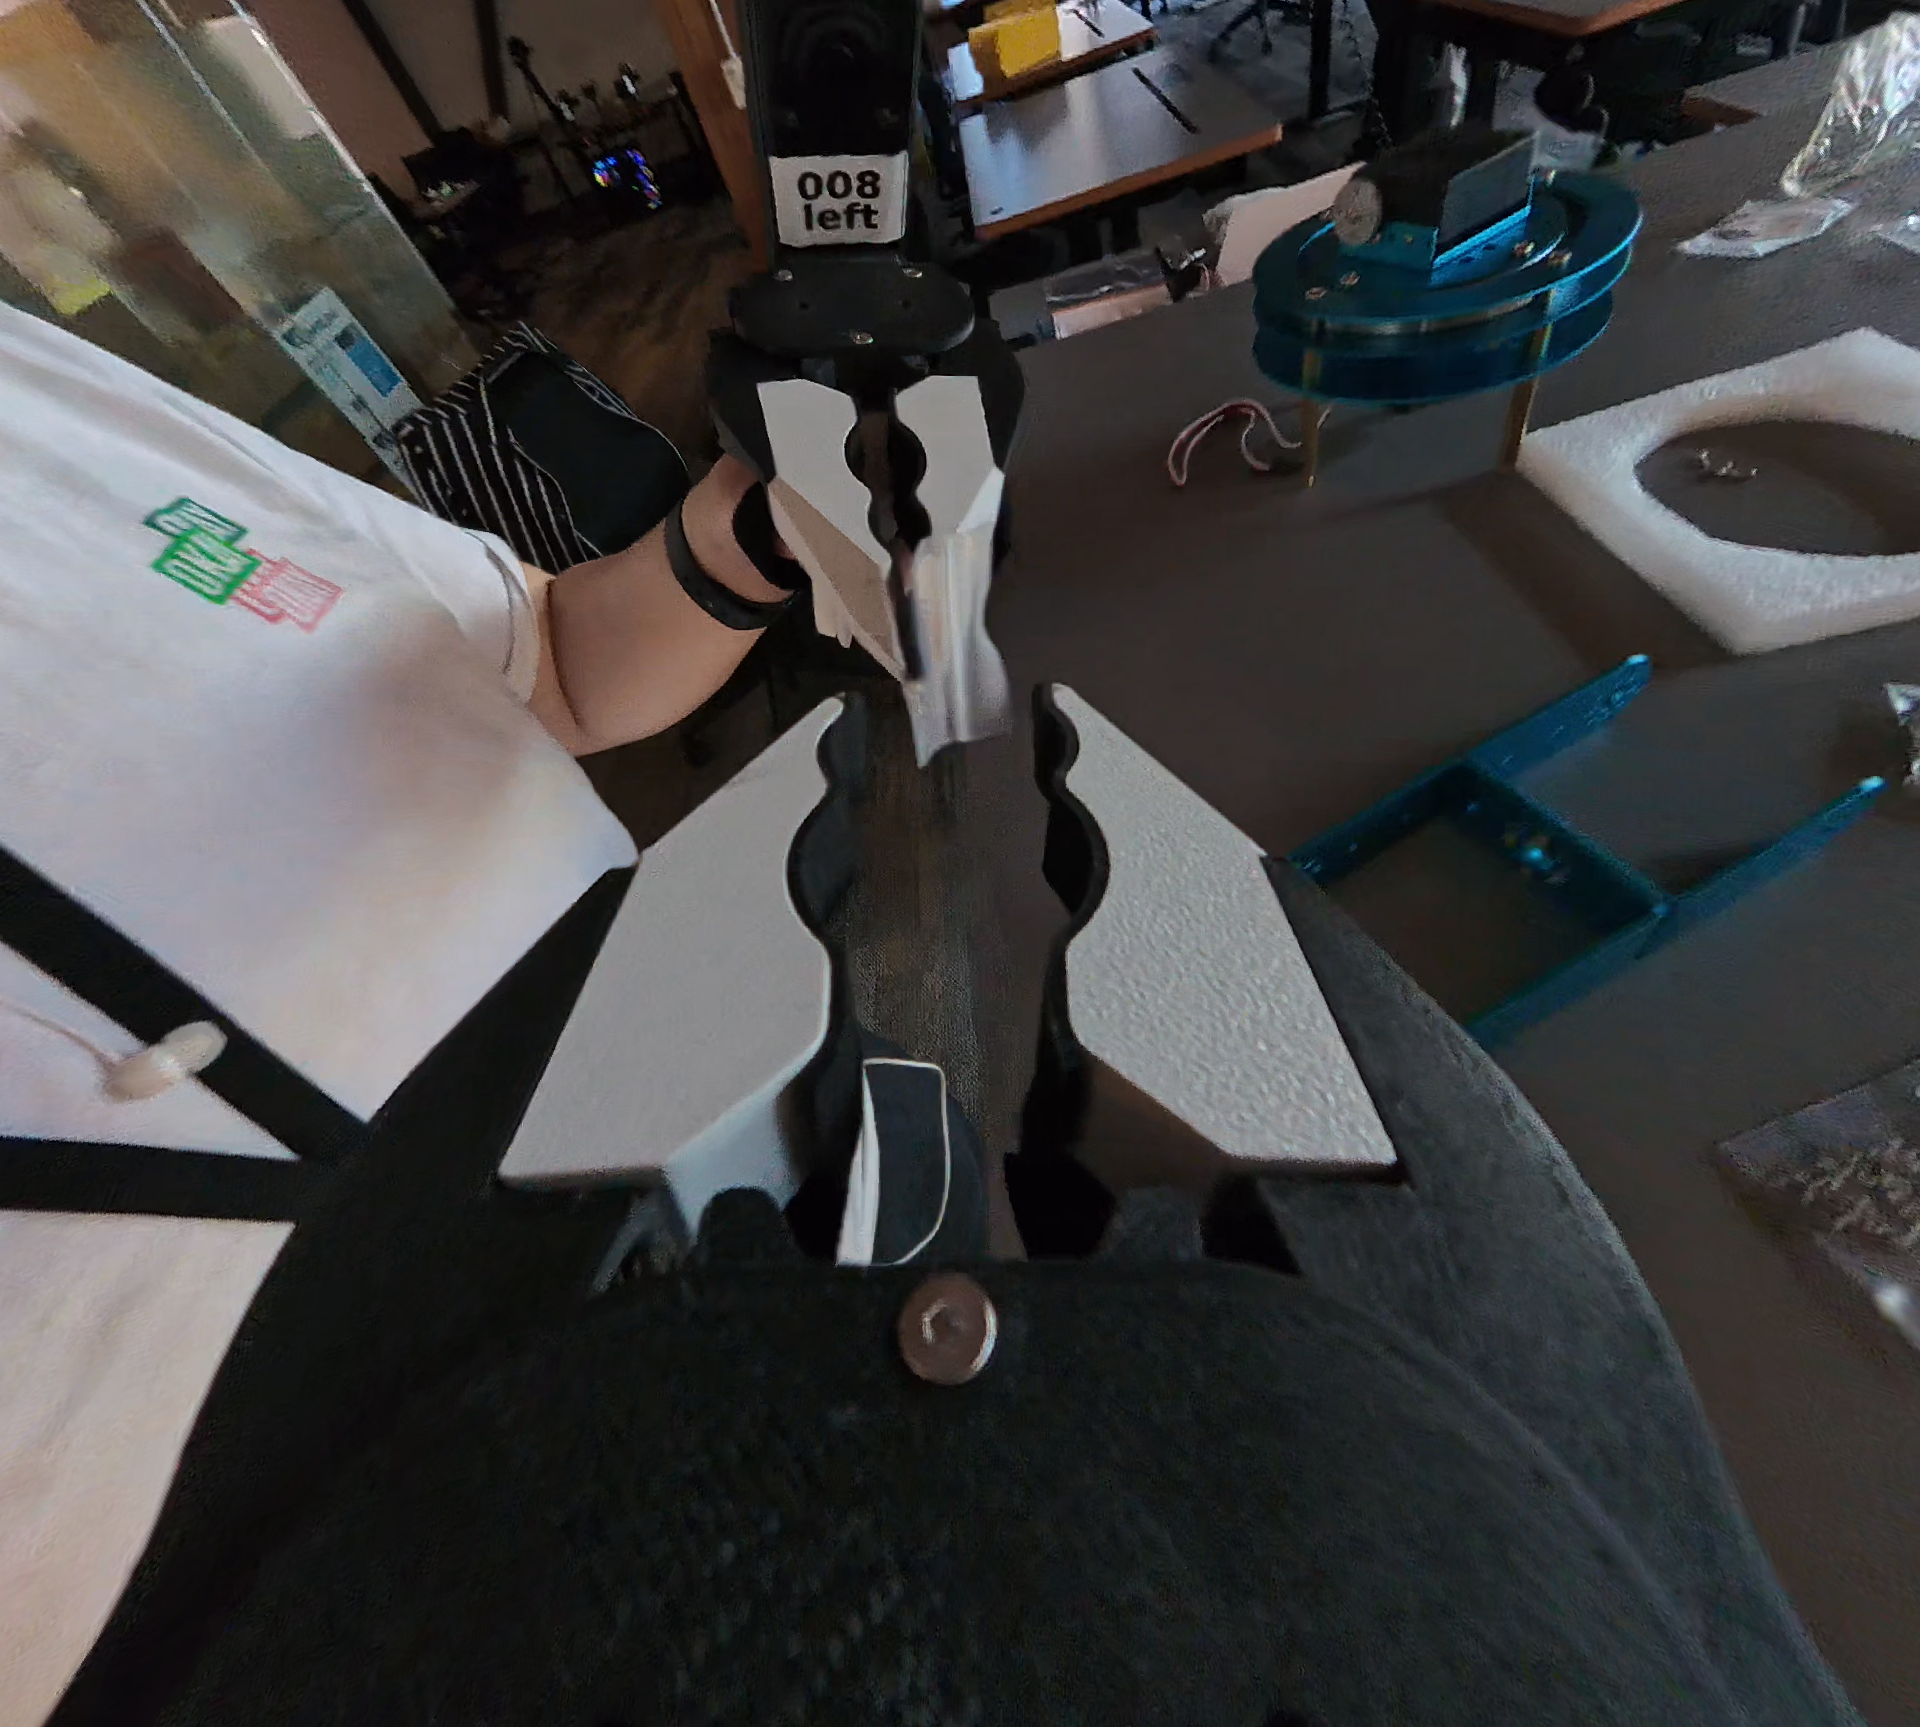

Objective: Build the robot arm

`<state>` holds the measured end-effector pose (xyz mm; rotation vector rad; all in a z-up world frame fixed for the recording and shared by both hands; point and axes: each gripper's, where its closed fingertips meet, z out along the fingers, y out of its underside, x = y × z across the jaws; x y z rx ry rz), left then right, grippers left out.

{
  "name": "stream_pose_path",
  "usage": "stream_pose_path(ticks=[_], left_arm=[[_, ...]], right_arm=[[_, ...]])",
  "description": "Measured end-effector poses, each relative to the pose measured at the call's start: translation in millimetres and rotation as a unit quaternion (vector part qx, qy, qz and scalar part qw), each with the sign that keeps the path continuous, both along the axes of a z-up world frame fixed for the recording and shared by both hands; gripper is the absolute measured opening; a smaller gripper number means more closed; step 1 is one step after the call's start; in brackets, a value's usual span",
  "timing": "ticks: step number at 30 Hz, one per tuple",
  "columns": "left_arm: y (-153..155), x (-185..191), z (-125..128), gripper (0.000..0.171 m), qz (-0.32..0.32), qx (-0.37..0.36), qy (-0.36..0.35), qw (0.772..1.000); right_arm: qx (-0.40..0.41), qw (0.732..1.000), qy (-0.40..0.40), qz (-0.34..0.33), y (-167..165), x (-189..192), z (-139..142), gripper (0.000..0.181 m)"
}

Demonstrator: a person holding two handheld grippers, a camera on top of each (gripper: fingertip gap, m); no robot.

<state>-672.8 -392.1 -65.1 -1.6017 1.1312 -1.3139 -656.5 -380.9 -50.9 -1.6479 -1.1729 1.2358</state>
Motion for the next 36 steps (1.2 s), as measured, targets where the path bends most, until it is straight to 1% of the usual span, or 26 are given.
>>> stream_pose_path(ticks=[3, 6, 8, 9, 12, 15, 17, 18, 20, 24, 27, 28, 30, 31, 34, 36], left_arm=[[18, -14, 9, 0.000, -0.007, 0.007, -0.006, 1.000], [31, -17, 12, 0.000, -0.002, 0.003, 0.000, 1.000], [36, -16, 11, 0.000, 0.007, 0.003, 0.005, 1.000], [39, -15, 11, 0.000, 0.012, 0.004, 0.006, 1.000], [46, -10, 8, 0.000, 0.029, 0.011, 0.008, 0.999], [56, -5, 6, 0.000, 0.067, 0.006, 0.008, 0.998], [56, -1, 9, 0.000, 0.074, -0.005, -0.003, 0.997], [56, 1, 9, 0.000, 0.077, -0.007, -0.004, 0.997], [59, 3, 6, 0.000, 0.094, -0.005, 0.001, 0.996], [63, 2, 7, 0.000, 0.129, -0.012, -0.012, 0.991], [68, -3, 4, 0.002, 0.166, -0.013, -0.013, 0.986], [69, -5, 4, 0.008, 0.175, -0.013, -0.015, 0.984], [69, -9, 7, 0.026, 0.190, -0.012, -0.022, 0.981], [69, -10, 9, 0.030, 0.195, -0.009, -0.025, 0.980], [72, -10, 16, 0.029, 0.206, 0.008, -0.030, 0.978], [75, -8, 21, 0.023, 0.204, 0.010, -0.035, 0.978]], right_arm=[[-0.012, 0.998, 0.050, 0.033, 29, -2, 12, 0.032], [-0.086, 0.987, 0.107, 0.087, 45, -6, 30, 0.028], [-0.123, 0.976, 0.123, 0.130, 47, -8, 39, 0.023], [-0.131, 0.974, 0.110, 0.147, 48, -9, 38, 0.022], [-0.110, 0.979, 0.060, 0.161, 59, -12, 25, 0.019], [-0.137, 0.967, 0.052, 0.210, 59, -11, 27, 0.020], [-0.150, 0.959, 0.042, 0.237, 57, -10, 27, 0.013], [-0.147, 0.958, 0.028, 0.245, 58, -10, 24, 0.007], [-0.135, 0.956, 0.007, 0.259, 60, -10, 19, 0.000], [-0.120, 0.950, -0.008, 0.288, 61, -8, 19, 0.000], [-0.124, 0.946, -0.041, 0.298, 61, -11, 15, 0.000], [-0.130, 0.946, -0.044, 0.295, 62, -14, 14, 0.000], [-0.154, 0.944, -0.043, 0.290, 64, -18, 15, 0.000], [-0.159, 0.942, -0.039, 0.294, 64, -19, 16, 0.000], [-0.146, 0.941, -0.048, 0.300, 65, -21, 12, 0.000], [-0.125, 0.943, -0.065, 0.302, 66, -23, 6, 0.000]])
